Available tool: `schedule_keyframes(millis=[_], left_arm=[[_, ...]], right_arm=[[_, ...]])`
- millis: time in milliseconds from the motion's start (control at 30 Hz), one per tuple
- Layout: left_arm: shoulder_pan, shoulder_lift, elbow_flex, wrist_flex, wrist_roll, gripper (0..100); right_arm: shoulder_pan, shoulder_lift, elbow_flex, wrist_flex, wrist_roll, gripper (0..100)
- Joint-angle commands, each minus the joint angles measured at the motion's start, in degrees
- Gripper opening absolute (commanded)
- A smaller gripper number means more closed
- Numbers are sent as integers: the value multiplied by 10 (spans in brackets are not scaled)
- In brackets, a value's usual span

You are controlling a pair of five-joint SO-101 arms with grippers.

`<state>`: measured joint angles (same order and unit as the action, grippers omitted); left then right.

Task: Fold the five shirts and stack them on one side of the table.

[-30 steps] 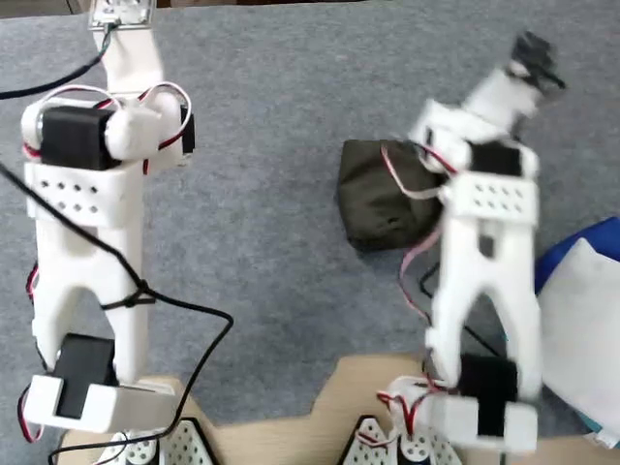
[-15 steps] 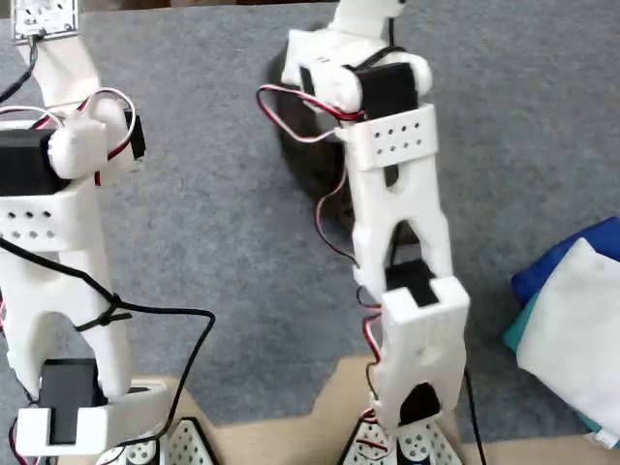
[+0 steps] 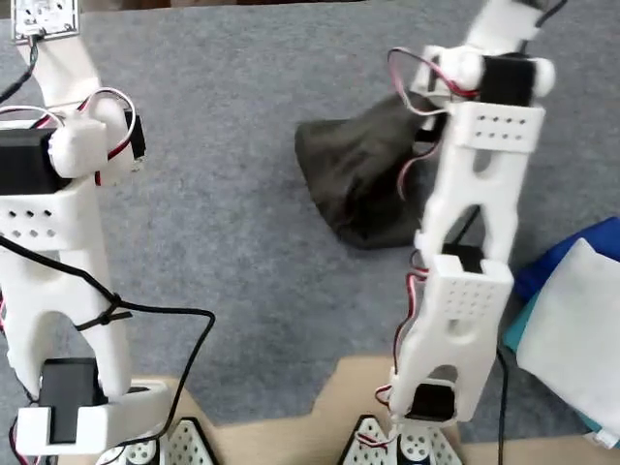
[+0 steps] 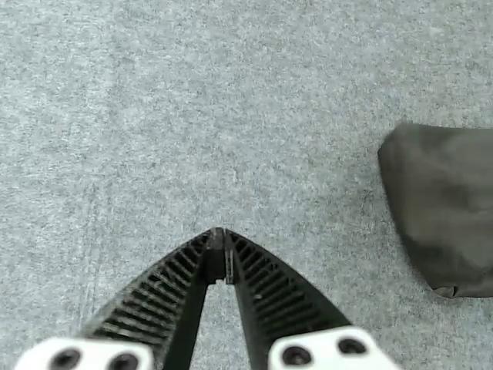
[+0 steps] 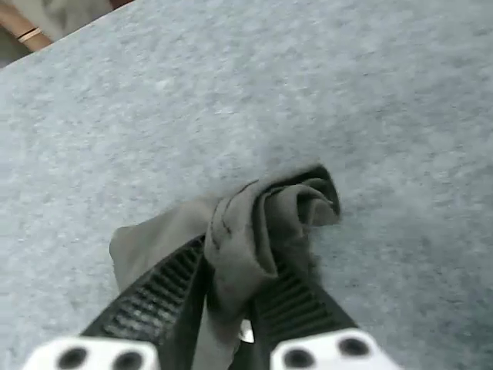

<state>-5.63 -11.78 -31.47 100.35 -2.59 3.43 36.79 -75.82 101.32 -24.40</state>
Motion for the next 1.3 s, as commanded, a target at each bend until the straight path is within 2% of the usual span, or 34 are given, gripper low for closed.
schedule_keyframes(millis=[0,200,467,667,767,867,1100,1267], left_arm=[[0,-14,-4,4,3,19],[-1,-14,0,-2,2,20],[-4,-14,-4,-4,2,20],[-5,-18,-4,-4,2,20],[-5,-18,-4,-4,2,20],[-5,-18,-4,-4,2,20],[-2,-15,-4,-4,2,20],[-1,-14,-4,-4,3,20]], right_arm=[[-7,-22,58,11,18,4],[-67,-94,209,6,16,4],[-216,-119,233,-120,16,4],[-318,-112,227,-90,17,4],[-301,-115,218,-82,11,4],[-242,-113,225,-82,15,4],[-105,-114,274,-90,74,4],[-81,-119,269,-87,77,4]])
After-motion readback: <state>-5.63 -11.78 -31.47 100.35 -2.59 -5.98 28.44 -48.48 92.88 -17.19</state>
